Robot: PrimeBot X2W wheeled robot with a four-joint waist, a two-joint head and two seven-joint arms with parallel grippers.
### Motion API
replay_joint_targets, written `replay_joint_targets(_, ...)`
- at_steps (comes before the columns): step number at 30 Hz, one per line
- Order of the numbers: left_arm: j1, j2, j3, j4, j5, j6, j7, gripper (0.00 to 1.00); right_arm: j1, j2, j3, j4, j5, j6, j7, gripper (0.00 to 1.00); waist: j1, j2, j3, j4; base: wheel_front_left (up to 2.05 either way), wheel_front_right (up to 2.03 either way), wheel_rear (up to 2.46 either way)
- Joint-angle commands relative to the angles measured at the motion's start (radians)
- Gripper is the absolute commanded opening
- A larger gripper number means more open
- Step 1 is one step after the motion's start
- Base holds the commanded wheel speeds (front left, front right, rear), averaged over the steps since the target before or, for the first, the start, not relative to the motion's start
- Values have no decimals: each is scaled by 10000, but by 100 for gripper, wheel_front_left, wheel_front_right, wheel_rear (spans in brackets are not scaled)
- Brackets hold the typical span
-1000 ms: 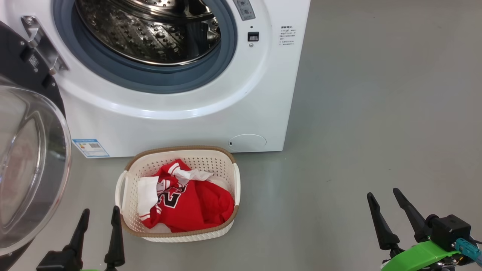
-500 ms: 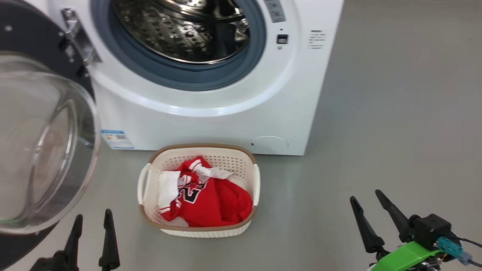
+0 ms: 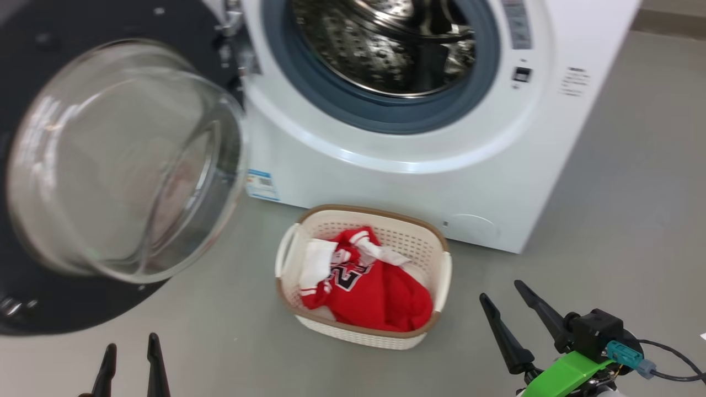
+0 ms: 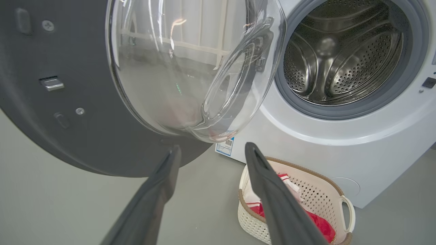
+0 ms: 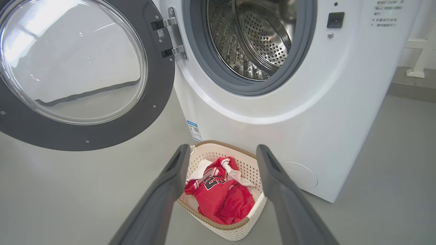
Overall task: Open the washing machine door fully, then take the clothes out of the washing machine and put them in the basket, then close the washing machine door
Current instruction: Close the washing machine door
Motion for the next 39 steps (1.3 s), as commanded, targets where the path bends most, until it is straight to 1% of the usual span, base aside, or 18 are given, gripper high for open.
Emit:
replay_joint_targets(1, -77, 129, 304, -270, -72, 114, -95, 100, -368, -129, 291, -169, 113, 27, -120, 100, 0, -1, -270, 934, 0, 0, 0)
replay_joint_targets(8, 211, 129, 289, -313, -117, 262, -95, 100, -385, -117, 551, -66, 210, 27, -120, 100, 0, -1, -502, 1982, 0, 0, 0)
replay_joint_targets(15, 458, 129, 323, -603, -331, 442, -95, 100, -676, -109, 926, 78, 283, 27, -120, 100, 0, -1, -416, 2123, 0, 0, 0)
replay_joint_targets(22, 473, 129, 254, -721, -433, 563, -95, 100, -803, -131, 1002, 133, 364, 27, -120, 100, 0, -1, -387, 2135, 0, 0, 0)
replay_joint_targets(24, 419, 129, 288, -749, -615, 566, -95, 100, -784, -127, 986, 114, 372, 27, -120, 100, 0, -1, -384, 2133, 0, 0, 0)
replay_joint_targets(25, 369, 129, 295, -755, -693, 539, -95, 86, -768, -121, 969, 104, 372, 27, -120, 100, 0, -1, -381, 2132, 0, 0, 0)
replay_joint_targets(26, 284, 129, 324, -830, -778, 497, -95, 31, -748, -113, 945, 95, 370, 27, -120, 100, 0, -1, -373, 2134, 0, 0, 0)
replay_joint_targets(27, 179, 129, 388, -924, -874, 449, -95, 0, -728, -106, 921, 88, 363, 27, -120, 100, 0, -1, -368, 2136, 0, 0, 0)
replay_joint_targets(29, -116, 129, 643, -1230, -922, 282, -95, 0, -686, -97, 886, 68, 343, 27, -120, 100, 0, -1, -358, 2141, 0, 0, 0)
replay_joint_targets(32, -726, 184, 1246, -1861, -884, -111, -95, 0, -627, -103, 818, 41, 311, 27, -120, 100, 0, -1, -336, 2143, 0, 0, 0)
replay_joint_targets(34, -1261, 398, 1718, -2207, -980, -343, -95, 0, -588, -112, 761, 22, 287, 27, -120, 100, 0, -1, -317, 2137, 0, 0, 0)
replay_joint_targets(36, -1897, 681, 2195, -2282, -1398, -513, -95, 0, -546, -108, 677, 12, 261, 27, -120, 100, 0, -1, -321, 2122, 0, 0, 0)
replay_joint_targets(37, -1897, 681, 2195, -2282, -1398, -513, -95, 0, -546, -108, 677, 12, 261, 27, -120, 100, 0, -1, -321, 2122, 0, 0, 0)
replay_joint_targets(39, -2688, 1116, 2676, -2156, -2109, -653, -72, 0, -489, -85, 563, -12, 236, 27, -120, 100, 0, -1, -315, 2105, 0, 0, 0)
